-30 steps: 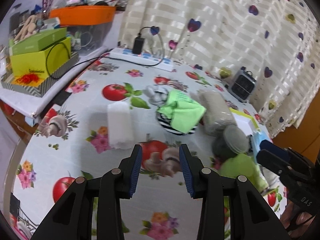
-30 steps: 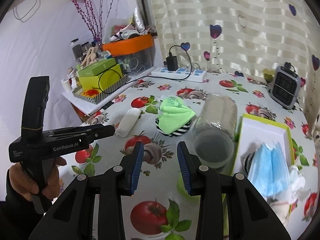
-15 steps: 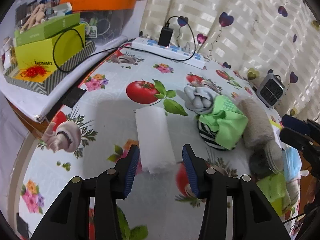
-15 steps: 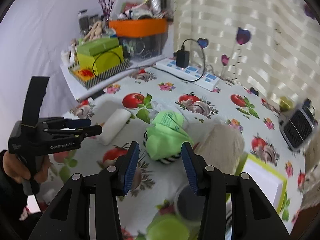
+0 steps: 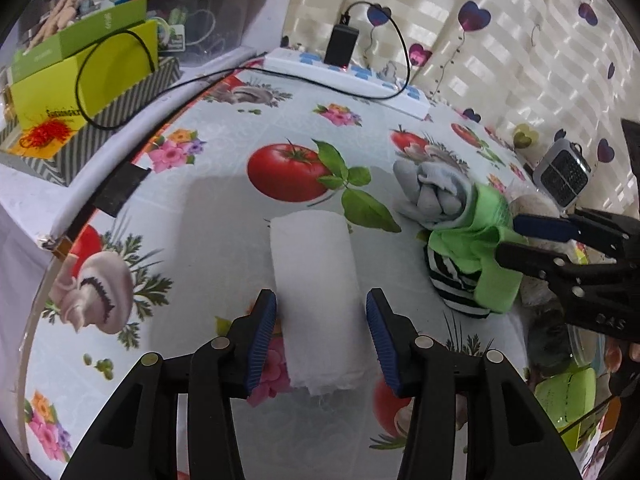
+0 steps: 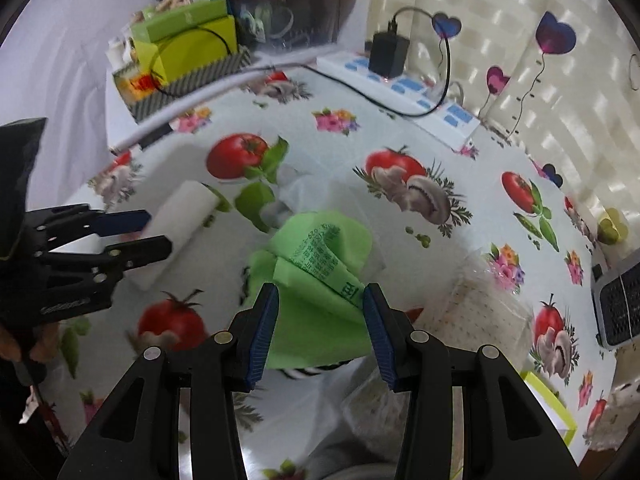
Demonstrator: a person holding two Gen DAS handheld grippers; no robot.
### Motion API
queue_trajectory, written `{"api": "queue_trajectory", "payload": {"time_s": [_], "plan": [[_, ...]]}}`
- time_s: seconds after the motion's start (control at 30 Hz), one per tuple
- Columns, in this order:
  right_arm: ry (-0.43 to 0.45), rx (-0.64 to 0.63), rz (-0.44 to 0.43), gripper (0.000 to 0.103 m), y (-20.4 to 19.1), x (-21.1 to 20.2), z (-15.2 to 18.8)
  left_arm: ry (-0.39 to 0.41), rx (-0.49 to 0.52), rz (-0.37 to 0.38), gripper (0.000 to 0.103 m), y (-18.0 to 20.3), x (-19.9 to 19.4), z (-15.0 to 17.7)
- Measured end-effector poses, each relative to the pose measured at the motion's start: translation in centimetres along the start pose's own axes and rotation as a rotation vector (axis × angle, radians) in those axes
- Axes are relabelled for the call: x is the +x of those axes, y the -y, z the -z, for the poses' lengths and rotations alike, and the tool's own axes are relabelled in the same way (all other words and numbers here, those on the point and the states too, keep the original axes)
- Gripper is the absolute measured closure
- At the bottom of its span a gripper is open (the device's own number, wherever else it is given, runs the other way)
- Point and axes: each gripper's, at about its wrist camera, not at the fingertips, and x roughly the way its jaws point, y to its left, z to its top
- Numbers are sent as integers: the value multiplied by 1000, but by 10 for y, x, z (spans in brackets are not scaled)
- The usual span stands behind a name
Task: Organize soft objects
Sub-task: 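Grasp the white bandage roll with the left tool while the right tool grasps the green cloth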
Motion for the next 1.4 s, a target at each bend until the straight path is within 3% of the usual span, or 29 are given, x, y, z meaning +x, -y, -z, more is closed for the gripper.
{"api": "queue_trajectory", "payload": {"time_s": [0.17, 0.23, 0.3, 0.4, 0.5, 1.0, 1.4], "plan": [[-22, 39, -12, 61, 6, 7, -1, -11, 30, -28, 57, 8, 9, 0], [-9, 48, -18, 96, 7, 3, -1, -13, 29, -30, 57, 9, 10, -1], [7, 42, -17, 100, 5, -2, 0, -12, 24, -23, 59, 8, 10, -2], [39, 30, -20, 101, 1, -11, 2, -5, 17, -17, 70, 7, 9, -1], [69, 34, -34, 101, -1, -21, 3, -4, 7, 4, 74, 6, 8, 1], [252, 112, -109, 101, -8, -86, 28, 52, -4, 58, 75, 14, -35, 16], [399, 210, -113, 101, 4, -145, 69, 122, 68, 109, 76, 54, -86, 26]]}}
